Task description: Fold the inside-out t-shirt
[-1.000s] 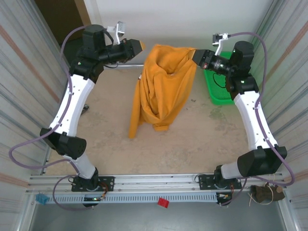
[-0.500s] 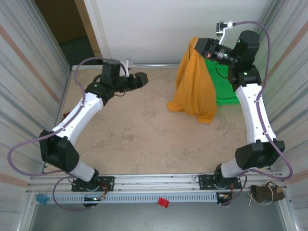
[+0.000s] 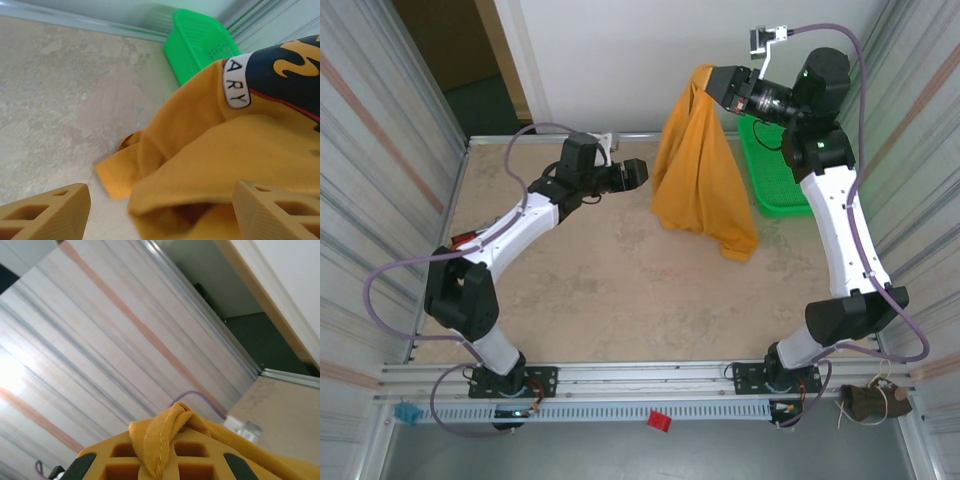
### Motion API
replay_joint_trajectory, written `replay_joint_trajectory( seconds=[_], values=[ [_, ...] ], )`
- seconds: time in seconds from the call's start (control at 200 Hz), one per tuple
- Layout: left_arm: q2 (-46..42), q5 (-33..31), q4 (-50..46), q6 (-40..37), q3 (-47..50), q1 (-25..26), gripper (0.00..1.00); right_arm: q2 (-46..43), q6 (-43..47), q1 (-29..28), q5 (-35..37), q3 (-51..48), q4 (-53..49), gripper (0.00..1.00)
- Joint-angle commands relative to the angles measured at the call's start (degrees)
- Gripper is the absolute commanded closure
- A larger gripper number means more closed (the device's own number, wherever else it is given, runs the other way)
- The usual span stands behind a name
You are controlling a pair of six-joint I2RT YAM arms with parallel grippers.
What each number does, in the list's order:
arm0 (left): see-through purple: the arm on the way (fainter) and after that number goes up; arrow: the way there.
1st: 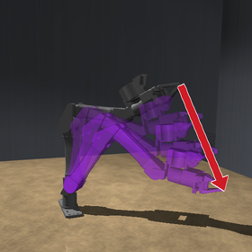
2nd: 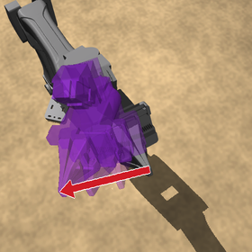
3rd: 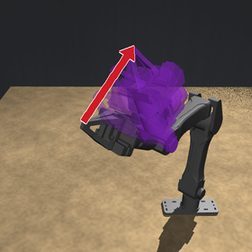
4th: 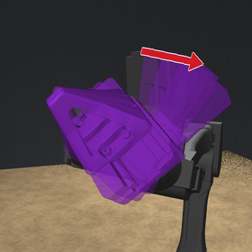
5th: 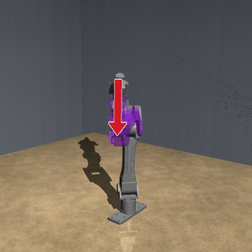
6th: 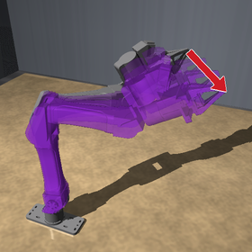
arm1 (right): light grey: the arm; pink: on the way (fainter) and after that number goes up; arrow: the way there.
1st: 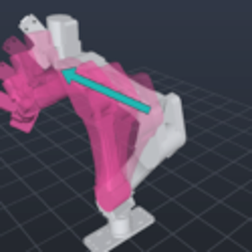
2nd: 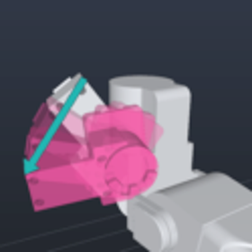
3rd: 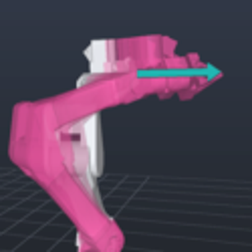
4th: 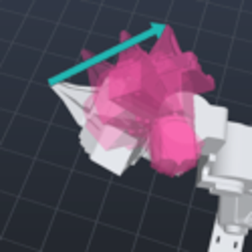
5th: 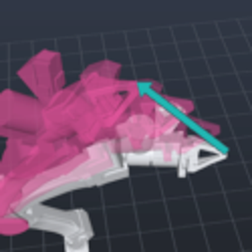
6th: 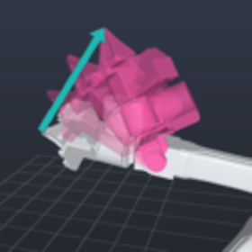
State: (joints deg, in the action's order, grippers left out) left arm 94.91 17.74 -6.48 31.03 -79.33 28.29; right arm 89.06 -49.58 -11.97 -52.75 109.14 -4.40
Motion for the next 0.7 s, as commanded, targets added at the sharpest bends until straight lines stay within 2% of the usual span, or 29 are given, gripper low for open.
replay_joint_trajectory(
  seconds=[0.0,0.15,0.326,0.416,0.511,0.561,0.611,0.671,0.696],
  values=[
    [-1.7,1.2,5.9,-2.4,3.3,0.2,0.23,1.0,-2.0,-1.8,-0.5,4.2,2.7,1.00],
    [-2.9,-0.4,7.2,-2.8,6.8,0.1,0.23,3.3,-2.9,-4.3,-0.4,8.4,2.7,1.00],
    [-3.5,1.8,11.1,-2.1,9.8,0.2,0.24,6.8,-5.0,-5.2,0.0,14.6,2.8,1.00],
    [-6.6,2.7,13.6,-1.0,12.6,0.1,0.22,8.6,-6.0,-5.1,-0.1,17.9,2.2,1.00],
    [-11.9,4.5,19.8,3.3,16.7,-0.5,0.15,10.7,-6.0,-5.1,0.0,22.8,0.2,1.00],
    [-14.1,5.6,22.9,4.9,17.9,-0.6,0.14,12.5,-6.0,-5.1,-0.2,26.9,-1.2,1.00],
    [-14.9,7.0,24.6,6.3,17.4,-0.5,0.21,14.5,-6.0,-4.9,-0.5,31.0,-2.8,1.00],
    [-14.1,10.4,24.8,7.6,14.3,-0.4,0.42,16.8,-6.9,-4.7,-0.4,36.5,-3.6,1.00],
    [-13.5,11.8,25.2,8.0,12.8,-0.3,0.55,17.3,-7.8,-4.4,-0.4,37.6,-2.8,1.00]
  ],
)
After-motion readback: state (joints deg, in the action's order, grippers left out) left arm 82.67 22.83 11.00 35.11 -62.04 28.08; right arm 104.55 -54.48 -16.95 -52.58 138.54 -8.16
